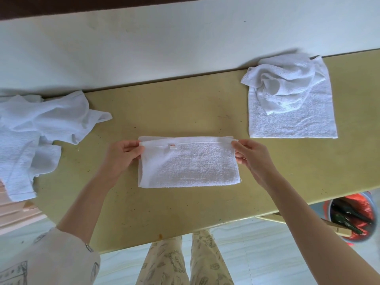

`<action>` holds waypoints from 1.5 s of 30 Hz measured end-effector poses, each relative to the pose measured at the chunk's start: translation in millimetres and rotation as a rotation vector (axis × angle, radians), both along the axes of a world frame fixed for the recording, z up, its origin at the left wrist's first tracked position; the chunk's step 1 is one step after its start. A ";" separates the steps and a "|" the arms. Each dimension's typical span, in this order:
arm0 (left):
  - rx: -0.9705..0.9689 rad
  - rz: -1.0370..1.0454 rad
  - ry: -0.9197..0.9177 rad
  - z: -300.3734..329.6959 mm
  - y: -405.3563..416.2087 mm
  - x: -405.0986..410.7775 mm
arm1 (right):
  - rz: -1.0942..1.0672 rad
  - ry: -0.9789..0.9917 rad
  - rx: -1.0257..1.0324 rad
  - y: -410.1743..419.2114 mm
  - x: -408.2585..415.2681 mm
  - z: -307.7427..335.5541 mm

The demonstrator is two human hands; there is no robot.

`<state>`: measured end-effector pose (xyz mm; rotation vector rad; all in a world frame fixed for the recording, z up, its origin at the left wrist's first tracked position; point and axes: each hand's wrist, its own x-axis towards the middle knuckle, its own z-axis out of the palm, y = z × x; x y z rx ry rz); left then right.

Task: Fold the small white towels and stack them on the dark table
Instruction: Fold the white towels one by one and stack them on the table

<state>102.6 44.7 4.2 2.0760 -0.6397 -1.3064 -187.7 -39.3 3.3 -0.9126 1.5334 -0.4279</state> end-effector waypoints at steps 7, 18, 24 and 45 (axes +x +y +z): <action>0.126 -0.006 -0.070 -3.9 0.0 -9.1 | 0.044 0.145 -0.083 4.8 6.0 -3.5; 0.107 -0.092 -0.302 -13.1 16.8 -13.3 | 0.119 0.342 -0.245 9.2 13.1 -8.4; -0.006 -0.128 -0.437 -14.7 25.1 -19.2 | 0.140 0.410 -0.288 8.6 15.2 -10.9; -0.044 -0.105 -0.537 -20.4 9.3 -19.3 | 0.249 0.510 -0.234 0.8 16.3 -12.2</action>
